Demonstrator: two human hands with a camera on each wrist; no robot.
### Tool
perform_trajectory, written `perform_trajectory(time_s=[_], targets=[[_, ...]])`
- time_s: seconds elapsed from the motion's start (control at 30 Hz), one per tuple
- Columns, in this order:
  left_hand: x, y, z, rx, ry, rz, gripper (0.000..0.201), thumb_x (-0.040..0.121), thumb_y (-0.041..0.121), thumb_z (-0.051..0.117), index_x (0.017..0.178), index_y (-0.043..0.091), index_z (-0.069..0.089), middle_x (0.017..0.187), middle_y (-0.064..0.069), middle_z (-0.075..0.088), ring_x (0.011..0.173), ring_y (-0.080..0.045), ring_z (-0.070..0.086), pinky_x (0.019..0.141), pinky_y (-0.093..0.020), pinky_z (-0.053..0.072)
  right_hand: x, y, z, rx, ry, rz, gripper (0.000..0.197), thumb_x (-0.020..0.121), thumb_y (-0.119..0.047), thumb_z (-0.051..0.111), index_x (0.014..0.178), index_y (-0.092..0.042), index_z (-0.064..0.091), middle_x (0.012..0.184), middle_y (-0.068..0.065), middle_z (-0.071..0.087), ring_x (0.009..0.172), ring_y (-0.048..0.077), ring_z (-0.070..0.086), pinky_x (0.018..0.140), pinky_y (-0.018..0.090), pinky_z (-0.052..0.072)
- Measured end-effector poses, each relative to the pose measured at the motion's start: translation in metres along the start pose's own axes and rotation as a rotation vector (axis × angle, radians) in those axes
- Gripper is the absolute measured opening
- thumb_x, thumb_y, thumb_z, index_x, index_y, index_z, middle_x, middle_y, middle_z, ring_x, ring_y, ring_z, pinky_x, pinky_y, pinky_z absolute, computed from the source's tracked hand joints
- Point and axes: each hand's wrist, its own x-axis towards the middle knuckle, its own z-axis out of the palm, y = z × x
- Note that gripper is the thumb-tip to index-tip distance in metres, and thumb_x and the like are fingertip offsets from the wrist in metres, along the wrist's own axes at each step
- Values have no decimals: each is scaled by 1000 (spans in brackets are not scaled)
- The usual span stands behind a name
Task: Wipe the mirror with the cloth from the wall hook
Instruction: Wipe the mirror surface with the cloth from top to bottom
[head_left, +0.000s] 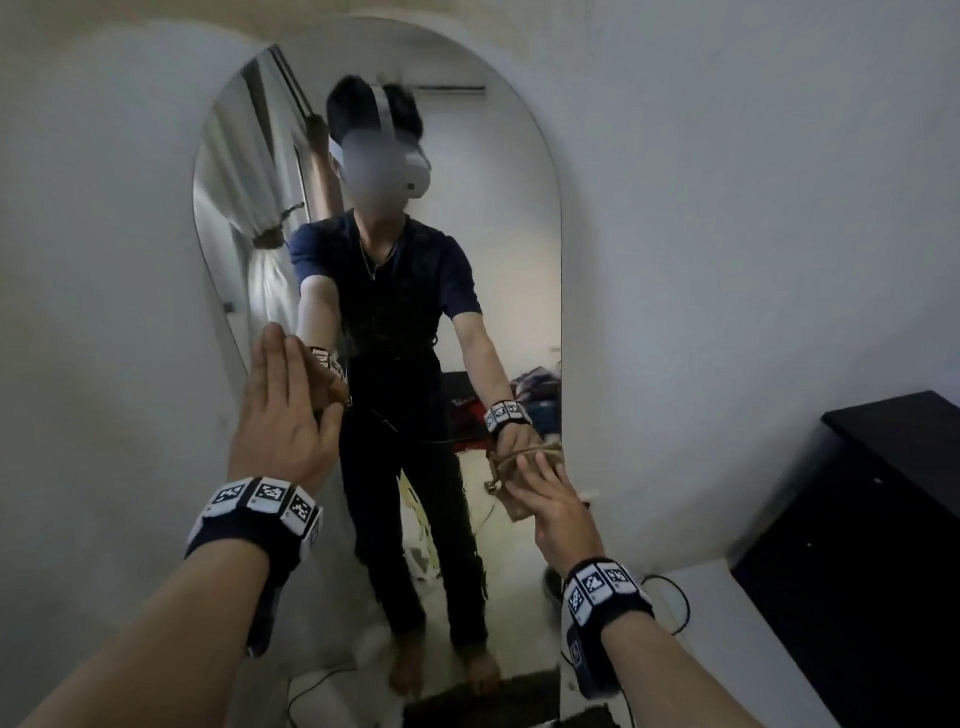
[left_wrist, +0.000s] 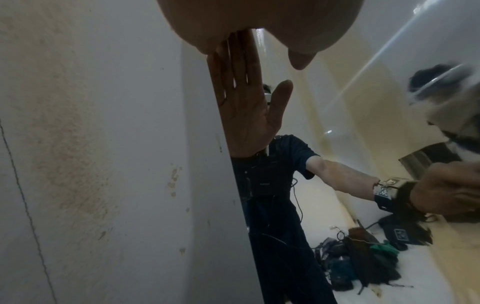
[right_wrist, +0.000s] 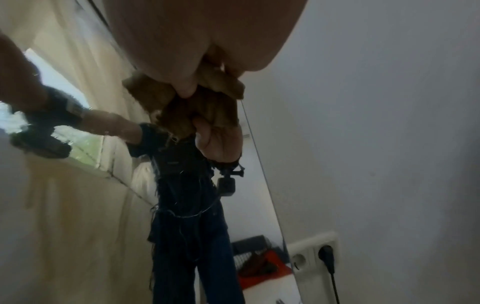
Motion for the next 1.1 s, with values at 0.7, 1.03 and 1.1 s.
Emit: perform_trajectory(time_s=[0.7,1.03,1.1], targets=[[-2,-4,-13,-29,-63,-28,78,93,44,29,156,12,-4,163,-2,-16,152,-18,-8,122,-36,2,150,-117,-34,-46,295,-261,68,72,11,56,133,-17,56,150,6,41,145,26,25,121,46,15],[-4,-8,-17,-24,-91,8,73,94,45,19,156,15,-5,163,0,-16,151,-15,-11,121,-34,-7,52,-115,-10,-14,97,-224,49,74,-11,42,112,-18,71,117,4,70,106,25,64,86,38,55],[-5,-9,-19,18,-82,20,73,93,46,17,156,14,-2,164,-1,-12,151,-16,-9,121,-37,-11,91,-135,-50,100,258,-174,48,79,-8,40,116,-15,70,114,6,70,96,27,67,83,38,56]])
